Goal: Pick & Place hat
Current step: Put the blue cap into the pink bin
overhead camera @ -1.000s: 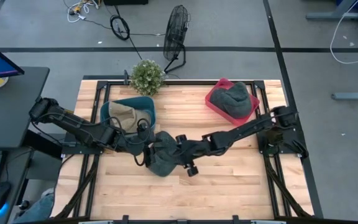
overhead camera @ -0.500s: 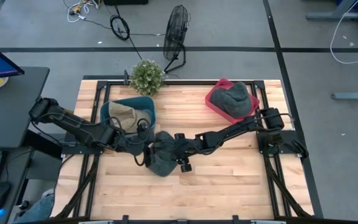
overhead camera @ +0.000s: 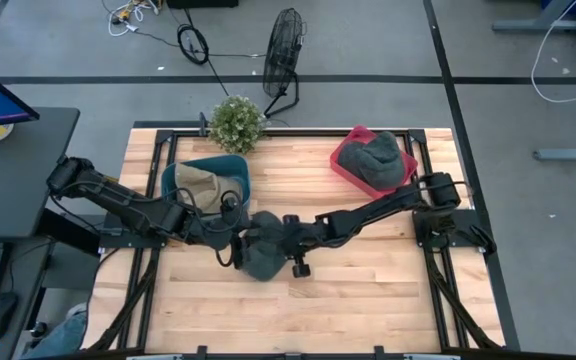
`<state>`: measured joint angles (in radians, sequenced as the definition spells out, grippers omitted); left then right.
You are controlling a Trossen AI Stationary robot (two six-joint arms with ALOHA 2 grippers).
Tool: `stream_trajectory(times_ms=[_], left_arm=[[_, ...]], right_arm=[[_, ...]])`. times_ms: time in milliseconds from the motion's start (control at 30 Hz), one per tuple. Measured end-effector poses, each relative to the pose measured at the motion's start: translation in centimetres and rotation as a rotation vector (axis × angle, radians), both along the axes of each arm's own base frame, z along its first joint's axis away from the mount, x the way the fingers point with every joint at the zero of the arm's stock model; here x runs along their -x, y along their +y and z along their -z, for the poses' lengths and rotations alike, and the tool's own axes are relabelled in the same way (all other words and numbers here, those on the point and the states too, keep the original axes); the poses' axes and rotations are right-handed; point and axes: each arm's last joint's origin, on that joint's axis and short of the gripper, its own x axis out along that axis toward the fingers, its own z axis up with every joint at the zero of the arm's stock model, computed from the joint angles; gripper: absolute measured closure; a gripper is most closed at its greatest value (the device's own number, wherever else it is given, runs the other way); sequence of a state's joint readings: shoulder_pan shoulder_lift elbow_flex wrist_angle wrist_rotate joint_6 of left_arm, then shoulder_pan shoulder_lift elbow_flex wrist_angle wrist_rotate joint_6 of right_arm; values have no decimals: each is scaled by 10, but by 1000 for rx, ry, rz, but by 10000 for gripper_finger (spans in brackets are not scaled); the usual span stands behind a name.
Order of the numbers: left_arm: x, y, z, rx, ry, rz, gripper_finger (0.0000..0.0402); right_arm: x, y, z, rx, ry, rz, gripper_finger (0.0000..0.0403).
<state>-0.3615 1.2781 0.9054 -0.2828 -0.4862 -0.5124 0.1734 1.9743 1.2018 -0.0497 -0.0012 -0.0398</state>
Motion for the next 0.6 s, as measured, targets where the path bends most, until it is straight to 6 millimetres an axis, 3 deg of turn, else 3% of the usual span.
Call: stream_trajectory(times_ms=[267, 600], left_arm=[[0, 1, 0, -9, -4, -12, 242], [0, 1, 0, -11, -4, -15, 242]], right_arm=[[43, -17, -62, 152, 84, 328, 395], [133, -56, -161, 393, -76, 821, 397]])
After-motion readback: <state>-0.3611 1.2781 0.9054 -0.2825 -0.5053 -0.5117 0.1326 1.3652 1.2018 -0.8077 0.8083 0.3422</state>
